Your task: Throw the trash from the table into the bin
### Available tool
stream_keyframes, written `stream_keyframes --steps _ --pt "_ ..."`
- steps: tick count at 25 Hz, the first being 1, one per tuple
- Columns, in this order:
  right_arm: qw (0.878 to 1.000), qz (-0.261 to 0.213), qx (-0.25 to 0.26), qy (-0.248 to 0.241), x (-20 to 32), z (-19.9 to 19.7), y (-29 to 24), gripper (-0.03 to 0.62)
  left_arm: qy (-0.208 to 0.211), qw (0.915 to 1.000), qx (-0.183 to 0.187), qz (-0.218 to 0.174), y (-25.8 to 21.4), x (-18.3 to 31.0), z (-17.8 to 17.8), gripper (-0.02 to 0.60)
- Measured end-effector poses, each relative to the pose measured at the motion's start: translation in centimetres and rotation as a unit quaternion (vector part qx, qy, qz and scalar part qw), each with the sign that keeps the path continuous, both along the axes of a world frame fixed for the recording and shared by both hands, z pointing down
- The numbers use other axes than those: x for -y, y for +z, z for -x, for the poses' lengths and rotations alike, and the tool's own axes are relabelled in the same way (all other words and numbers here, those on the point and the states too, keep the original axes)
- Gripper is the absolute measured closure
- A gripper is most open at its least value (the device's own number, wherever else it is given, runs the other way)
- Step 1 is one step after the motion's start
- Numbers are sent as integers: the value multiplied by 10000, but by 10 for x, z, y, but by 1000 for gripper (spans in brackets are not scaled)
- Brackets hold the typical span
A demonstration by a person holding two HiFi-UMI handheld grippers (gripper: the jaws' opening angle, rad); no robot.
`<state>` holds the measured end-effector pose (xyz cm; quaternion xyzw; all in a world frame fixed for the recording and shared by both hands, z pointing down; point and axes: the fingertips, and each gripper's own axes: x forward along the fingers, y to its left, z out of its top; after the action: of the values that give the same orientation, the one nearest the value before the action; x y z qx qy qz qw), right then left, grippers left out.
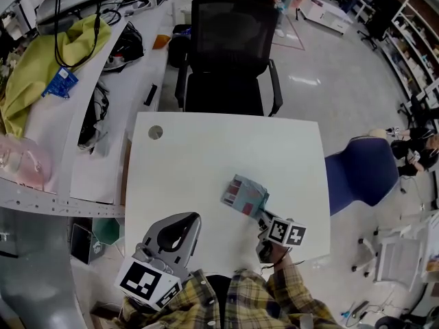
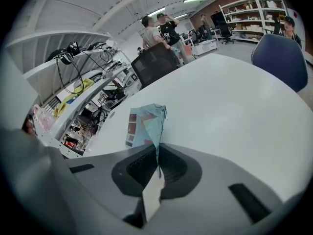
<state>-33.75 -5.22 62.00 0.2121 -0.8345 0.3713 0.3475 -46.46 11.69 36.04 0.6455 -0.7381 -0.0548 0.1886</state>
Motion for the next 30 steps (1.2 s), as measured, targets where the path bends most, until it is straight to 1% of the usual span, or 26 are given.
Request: stream_keyframes --steps 5,12,15,18,22,25,28,30 --pt "9997 -56 216 -37 -4 1 -17 594 71 10000 -11 5 2 0 -6 572" --pt "9980 -306 546 -108 -5 -3 -52 594 266 9996 -15 -57 0 7 -23 574" --pt "9967 -398 705 -78 -3 -10 -65 594 421 9991 -16 -89 -2 12 -38 574" --pt "9953 -459 857 24 3 -24 -76 594 626 9980 29 -116 -7 22 -58 574" --pt "9932 -550 996 253 16 -57 -91 594 940 9954 89 -185 -14 44 -91 574" --pt "9911 -669 1072 420 28 -93 -105 594 1185 9927 78 -204 -16 63 -126 574" --pt "9881 -766 1166 647 41 -140 -118 594 1465 9889 53 -228 -17 85 -170 574" --pt "9855 -861 1209 823 52 -181 -130 594 1695 9851 46 -271 -21 102 -206 574"
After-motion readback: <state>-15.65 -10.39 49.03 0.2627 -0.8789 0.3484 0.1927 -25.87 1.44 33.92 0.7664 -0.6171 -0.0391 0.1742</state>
